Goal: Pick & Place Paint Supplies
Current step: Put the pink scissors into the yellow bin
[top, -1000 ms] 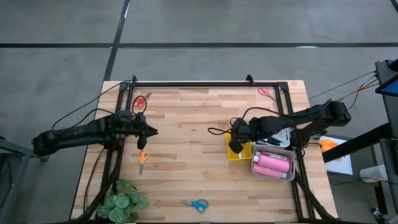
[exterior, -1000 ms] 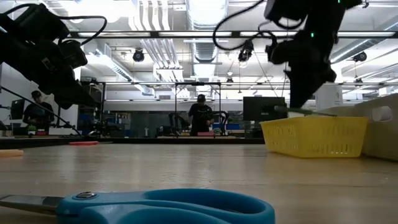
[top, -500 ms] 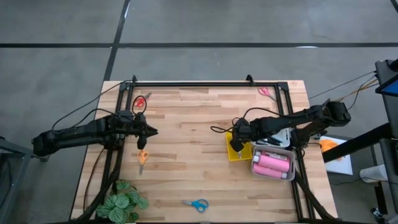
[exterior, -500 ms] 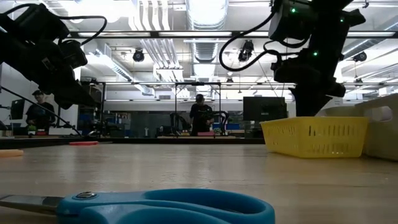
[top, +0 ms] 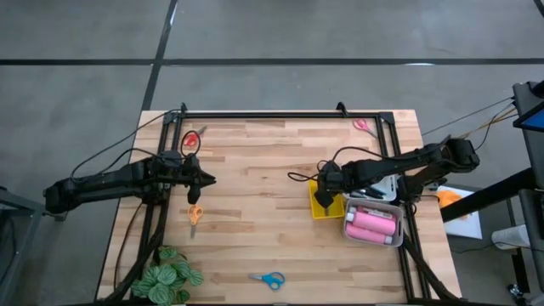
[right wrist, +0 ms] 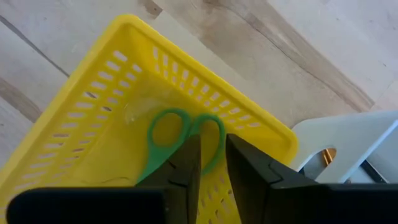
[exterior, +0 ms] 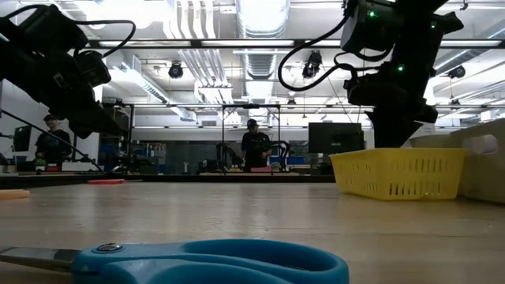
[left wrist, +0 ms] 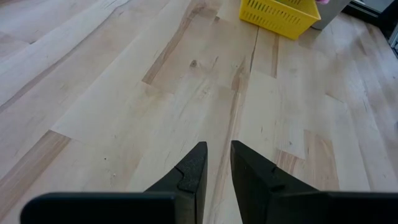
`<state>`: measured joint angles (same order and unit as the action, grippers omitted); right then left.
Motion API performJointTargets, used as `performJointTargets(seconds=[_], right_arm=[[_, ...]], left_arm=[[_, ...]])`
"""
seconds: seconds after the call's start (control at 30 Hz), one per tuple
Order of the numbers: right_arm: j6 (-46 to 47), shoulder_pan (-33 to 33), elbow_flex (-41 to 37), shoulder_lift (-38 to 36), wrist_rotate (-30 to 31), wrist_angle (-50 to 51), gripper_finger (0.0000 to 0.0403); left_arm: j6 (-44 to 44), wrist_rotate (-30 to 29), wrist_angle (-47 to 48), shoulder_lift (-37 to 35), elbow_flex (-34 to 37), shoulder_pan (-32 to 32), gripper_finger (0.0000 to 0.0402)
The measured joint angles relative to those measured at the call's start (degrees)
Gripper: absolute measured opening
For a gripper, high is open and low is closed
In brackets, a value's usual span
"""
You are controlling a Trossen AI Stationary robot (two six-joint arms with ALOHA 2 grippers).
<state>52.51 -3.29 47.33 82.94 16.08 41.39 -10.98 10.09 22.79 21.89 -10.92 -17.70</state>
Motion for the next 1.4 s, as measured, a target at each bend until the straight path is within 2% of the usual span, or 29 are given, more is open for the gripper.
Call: performJointTargets(seconds=[0.3, 0.47, 0.67, 0.93, 1.17, 1.4], right_arm=[[-0.06, -0.02, 1.32, 0.0, -0.35, -0.1, 0.0077], [-3.09, 0.37, 5.6, -0.07, -0.46, 1.53, 0.0077], [-4.81, 4.2, 13.07, -0.11, 0.39, 9.33, 0.0077], [-7.61, 14.08, 22.47, -0.17, 0.63, 22.85, 0.0077], [-14.11, 25.23, 25.77, -0.17, 0.56, 24.27, 0.0077], [-17.42, 37.65, 25.43, -0.17, -0.17, 25.26, 0.0077]], left_arm=[[0.0, -0.01, 0.0, 0.0, 0.0, 0.0, 0.0072], [0.0, 0.0, 0.0, 0.0, 0.0, 0.01, 0.0072], [0.0, 0.0, 0.0, 0.0, 0.0, 0.0, 0.0072], [0.0, -0.01, 0.0, 0.0, 0.0, 0.0, 0.0072], [0.0, 0.0, 0.0, 0.0, 0.0, -0.01, 0.0072], [0.31, -0.02, 1.21, -0.02, 0.0, -0.01, 0.0072]])
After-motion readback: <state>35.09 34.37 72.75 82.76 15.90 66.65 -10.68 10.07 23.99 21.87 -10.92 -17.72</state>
